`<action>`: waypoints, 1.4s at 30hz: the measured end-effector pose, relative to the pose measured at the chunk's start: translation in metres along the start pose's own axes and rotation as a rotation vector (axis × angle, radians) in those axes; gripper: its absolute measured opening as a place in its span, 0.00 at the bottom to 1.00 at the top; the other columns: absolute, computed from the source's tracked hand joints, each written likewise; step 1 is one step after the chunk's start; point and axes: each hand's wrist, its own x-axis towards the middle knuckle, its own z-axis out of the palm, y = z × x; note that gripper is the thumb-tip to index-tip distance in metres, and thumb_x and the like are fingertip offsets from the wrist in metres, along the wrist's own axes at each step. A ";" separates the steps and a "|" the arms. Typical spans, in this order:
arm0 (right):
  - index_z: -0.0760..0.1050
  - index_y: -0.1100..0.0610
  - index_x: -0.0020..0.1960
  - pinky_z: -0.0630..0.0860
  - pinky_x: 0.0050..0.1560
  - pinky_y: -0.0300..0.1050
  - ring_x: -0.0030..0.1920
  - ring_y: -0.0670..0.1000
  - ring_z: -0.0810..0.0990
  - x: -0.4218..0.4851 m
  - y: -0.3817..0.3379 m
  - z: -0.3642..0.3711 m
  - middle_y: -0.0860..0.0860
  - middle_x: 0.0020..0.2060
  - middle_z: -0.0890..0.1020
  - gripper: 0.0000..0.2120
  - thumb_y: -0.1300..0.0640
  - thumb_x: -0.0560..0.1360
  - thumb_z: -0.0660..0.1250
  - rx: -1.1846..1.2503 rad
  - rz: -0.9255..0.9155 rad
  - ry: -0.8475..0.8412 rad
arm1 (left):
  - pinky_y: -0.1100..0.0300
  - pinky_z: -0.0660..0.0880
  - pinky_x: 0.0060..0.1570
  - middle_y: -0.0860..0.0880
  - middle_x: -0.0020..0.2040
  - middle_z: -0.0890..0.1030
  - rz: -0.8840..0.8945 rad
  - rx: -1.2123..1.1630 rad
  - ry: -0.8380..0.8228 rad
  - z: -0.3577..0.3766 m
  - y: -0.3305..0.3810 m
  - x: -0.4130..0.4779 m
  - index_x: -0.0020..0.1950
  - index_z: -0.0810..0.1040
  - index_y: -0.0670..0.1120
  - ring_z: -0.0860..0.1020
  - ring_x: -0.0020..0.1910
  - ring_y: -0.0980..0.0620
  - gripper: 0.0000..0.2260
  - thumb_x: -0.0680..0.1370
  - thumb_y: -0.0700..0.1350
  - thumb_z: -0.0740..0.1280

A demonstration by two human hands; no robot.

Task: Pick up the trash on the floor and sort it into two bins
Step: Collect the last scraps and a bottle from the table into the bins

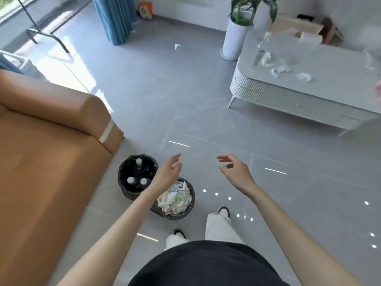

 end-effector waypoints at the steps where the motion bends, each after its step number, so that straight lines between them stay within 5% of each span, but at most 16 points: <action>1: 0.75 0.50 0.59 0.70 0.42 0.31 0.47 0.44 0.77 0.000 0.002 -0.011 0.45 0.55 0.78 0.13 0.60 0.76 0.62 0.010 0.004 0.020 | 0.63 0.65 0.58 0.48 0.71 0.69 0.018 0.007 -0.023 0.006 0.013 0.006 0.74 0.63 0.49 0.70 0.68 0.51 0.19 0.82 0.45 0.56; 7: 0.76 0.52 0.58 0.71 0.38 0.25 0.40 0.41 0.75 0.017 0.025 -0.088 0.47 0.55 0.79 0.13 0.63 0.75 0.63 0.086 0.052 0.164 | 0.59 0.69 0.58 0.49 0.70 0.70 0.112 0.062 -0.118 0.058 0.094 0.062 0.72 0.65 0.51 0.73 0.64 0.52 0.19 0.81 0.44 0.58; 15: 0.75 0.52 0.59 0.69 0.38 0.29 0.39 0.42 0.75 0.084 0.083 -0.225 0.47 0.56 0.77 0.14 0.63 0.75 0.62 0.075 0.058 0.274 | 0.62 0.69 0.54 0.50 0.69 0.71 0.205 0.082 -0.158 0.160 0.207 0.151 0.72 0.66 0.52 0.75 0.61 0.52 0.19 0.81 0.44 0.59; 29: 0.75 0.51 0.60 0.69 0.46 0.39 0.48 0.54 0.79 0.232 0.153 -0.449 0.48 0.58 0.75 0.14 0.61 0.76 0.63 0.017 0.089 0.247 | 0.61 0.70 0.55 0.49 0.69 0.71 0.161 0.083 -0.149 0.300 0.366 0.311 0.72 0.65 0.51 0.74 0.63 0.50 0.19 0.80 0.44 0.59; 42: 0.74 0.55 0.63 0.67 0.50 0.37 0.47 0.48 0.74 0.474 0.197 -0.567 0.51 0.60 0.74 0.17 0.63 0.75 0.64 -0.011 0.206 0.197 | 0.59 0.70 0.55 0.48 0.68 0.72 0.048 0.151 -0.190 0.356 0.457 0.552 0.72 0.66 0.50 0.74 0.63 0.49 0.19 0.80 0.42 0.58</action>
